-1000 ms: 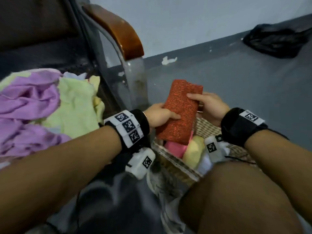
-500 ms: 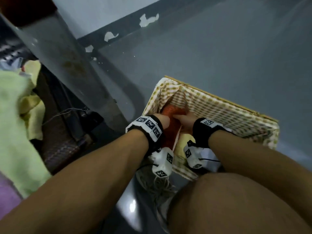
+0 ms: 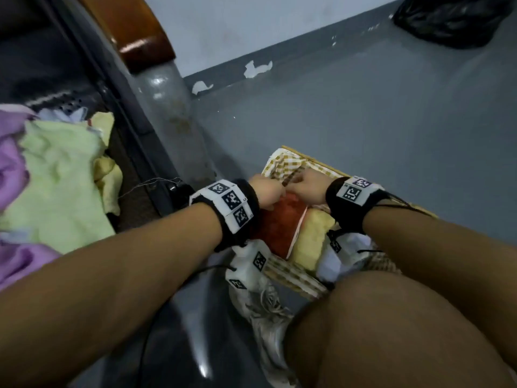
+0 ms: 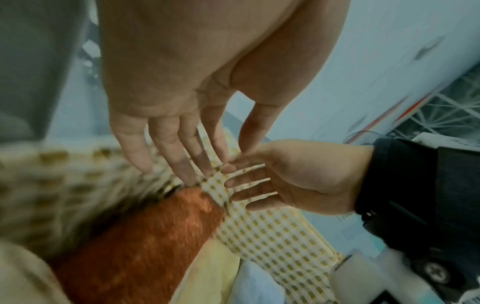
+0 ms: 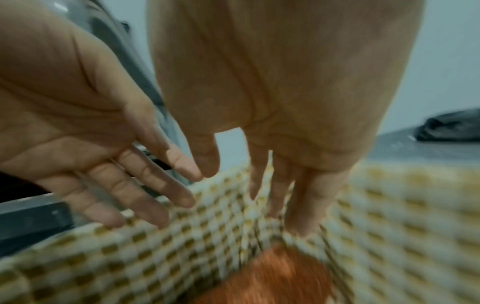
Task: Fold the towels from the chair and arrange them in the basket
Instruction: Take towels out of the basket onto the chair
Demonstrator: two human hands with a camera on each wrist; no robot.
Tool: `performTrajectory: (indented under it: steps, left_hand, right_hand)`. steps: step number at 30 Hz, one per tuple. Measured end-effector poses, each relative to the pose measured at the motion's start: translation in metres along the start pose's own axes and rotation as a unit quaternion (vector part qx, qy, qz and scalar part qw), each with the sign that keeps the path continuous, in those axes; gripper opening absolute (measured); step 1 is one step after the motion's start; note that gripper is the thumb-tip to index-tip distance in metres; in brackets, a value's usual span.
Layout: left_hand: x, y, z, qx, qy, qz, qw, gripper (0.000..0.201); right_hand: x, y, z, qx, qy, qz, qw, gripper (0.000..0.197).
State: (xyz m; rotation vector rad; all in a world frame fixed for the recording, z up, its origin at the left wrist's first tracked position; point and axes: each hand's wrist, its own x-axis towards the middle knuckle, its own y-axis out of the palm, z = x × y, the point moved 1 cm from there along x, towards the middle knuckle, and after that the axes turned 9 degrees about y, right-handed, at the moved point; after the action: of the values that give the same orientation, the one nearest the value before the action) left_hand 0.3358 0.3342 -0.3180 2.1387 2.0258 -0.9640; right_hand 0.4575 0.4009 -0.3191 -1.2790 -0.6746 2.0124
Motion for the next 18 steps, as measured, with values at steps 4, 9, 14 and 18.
performTrajectory:
  steps: [4, 9, 14, 18]
  left_hand:
    - [-0.067, -0.061, -0.011, -0.024, 0.053, -0.029, 0.998, 0.008]
    - [-0.165, -0.153, 0.005, 0.101, 0.095, -0.104, 0.985, 0.005]
    - [-0.251, -0.219, 0.047, 0.150, 0.066, -0.200, 0.966, 0.008]
    - [-0.304, -0.251, 0.097, 0.212, 0.025, -0.271, 0.938, 0.022]
  right_hand:
    - [-0.049, -0.021, 0.062, -0.082, -0.076, -0.002, 0.994, 0.031]
    - [-0.116, -0.013, 0.177, -0.184, -0.205, 0.023, 0.961, 0.028]
    - [-0.165, 0.032, 0.289, -0.231, -0.281, 0.042, 0.930, 0.031]
    - [-0.182, 0.079, 0.346, -0.222, -0.323, 0.059, 0.918, 0.030]
